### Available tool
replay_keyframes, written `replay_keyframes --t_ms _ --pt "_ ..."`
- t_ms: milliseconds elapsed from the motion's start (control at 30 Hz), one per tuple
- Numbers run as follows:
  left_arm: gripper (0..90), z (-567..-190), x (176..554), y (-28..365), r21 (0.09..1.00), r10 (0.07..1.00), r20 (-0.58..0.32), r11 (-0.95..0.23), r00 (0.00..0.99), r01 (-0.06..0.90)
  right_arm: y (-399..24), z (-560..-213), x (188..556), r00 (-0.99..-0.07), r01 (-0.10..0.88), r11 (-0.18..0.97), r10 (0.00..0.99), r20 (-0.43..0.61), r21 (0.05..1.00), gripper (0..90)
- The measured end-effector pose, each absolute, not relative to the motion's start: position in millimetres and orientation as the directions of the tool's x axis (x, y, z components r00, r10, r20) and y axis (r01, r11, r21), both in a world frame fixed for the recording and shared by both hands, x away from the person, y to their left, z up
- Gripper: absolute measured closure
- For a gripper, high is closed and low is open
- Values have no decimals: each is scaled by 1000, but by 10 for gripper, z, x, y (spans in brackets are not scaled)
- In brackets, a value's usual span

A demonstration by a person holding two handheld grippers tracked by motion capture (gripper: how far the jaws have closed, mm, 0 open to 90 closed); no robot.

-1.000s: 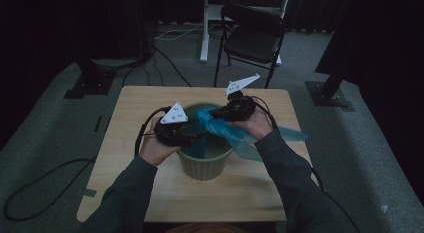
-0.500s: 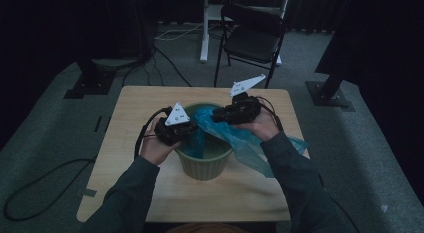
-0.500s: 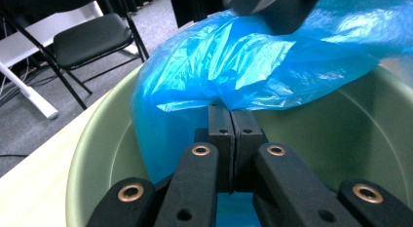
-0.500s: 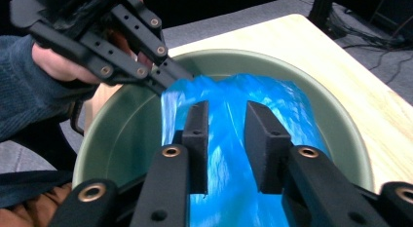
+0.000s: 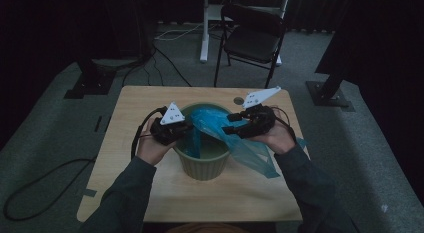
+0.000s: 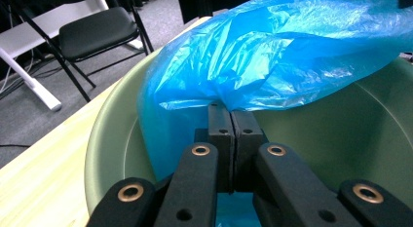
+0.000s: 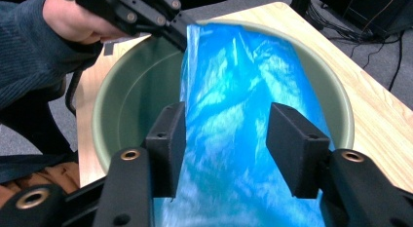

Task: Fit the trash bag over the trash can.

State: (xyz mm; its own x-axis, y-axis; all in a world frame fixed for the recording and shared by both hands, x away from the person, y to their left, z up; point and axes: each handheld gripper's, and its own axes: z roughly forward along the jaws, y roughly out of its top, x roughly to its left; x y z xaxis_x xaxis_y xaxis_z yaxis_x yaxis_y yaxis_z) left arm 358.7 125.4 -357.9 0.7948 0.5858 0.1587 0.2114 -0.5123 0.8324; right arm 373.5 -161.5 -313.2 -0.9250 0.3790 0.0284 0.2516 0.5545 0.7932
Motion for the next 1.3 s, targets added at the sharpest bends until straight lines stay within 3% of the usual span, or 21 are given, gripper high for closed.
replay_keyframes --t_ms 400,433,500,600,667,700,833,1000,1033,1067,1133,1300 --pt "890 -3585 3606 1294 834 595 153 -506 789 220 -1615 -3242 3584 -931 218 626 363 -33 748 424" --pt "890 -3589 3607 1297 833 595 153 -507 789 221 -1603 -3270 3582 -928 216 647 368 -51 732 504" --pt "889 -3589 3606 1300 834 595 153 -506 789 220 -1599 -3284 3586 -924 223 659 378 -60 718 574" --pt "887 -3590 3605 1305 835 597 150 -503 788 222 -1599 -3292 3592 -923 224 666 380 -65 712 603" --pt "867 -3591 3604 1314 839 598 143 -496 789 224 -1611 -3305 3614 -917 225 676 390 -82 702 750" --pt "856 -3590 3600 1319 840 597 144 -496 789 222 -1616 -3302 3617 -916 227 672 393 -80 705 777" --pt "802 -3585 3579 1341 845 596 142 -488 790 217 -1646 -3269 3647 -907 238 652 414 -74 720 869" --pt "805 -3576 3562 1366 846 597 147 -489 789 213 -1671 -3245 3671 -903 248 627 426 -59 738 893" --pt "805 -3577 3564 1368 846 596 147 -489 789 212 -1674 -3238 3667 -907 251 620 420 -44 743 849" --pt "816 -3577 3567 1368 846 596 148 -490 790 211 -1670 -3232 3644 -914 245 612 405 -32 752 699" --pt "831 -3580 3573 1366 846 598 147 -489 788 213 -1659 -3223 3598 -923 228 606 385 -30 762 554" --pt "860 -3587 3586 1360 844 603 146 -489 785 218 -1646 -3178 3481 -933 197 599 357 -39 776 402"
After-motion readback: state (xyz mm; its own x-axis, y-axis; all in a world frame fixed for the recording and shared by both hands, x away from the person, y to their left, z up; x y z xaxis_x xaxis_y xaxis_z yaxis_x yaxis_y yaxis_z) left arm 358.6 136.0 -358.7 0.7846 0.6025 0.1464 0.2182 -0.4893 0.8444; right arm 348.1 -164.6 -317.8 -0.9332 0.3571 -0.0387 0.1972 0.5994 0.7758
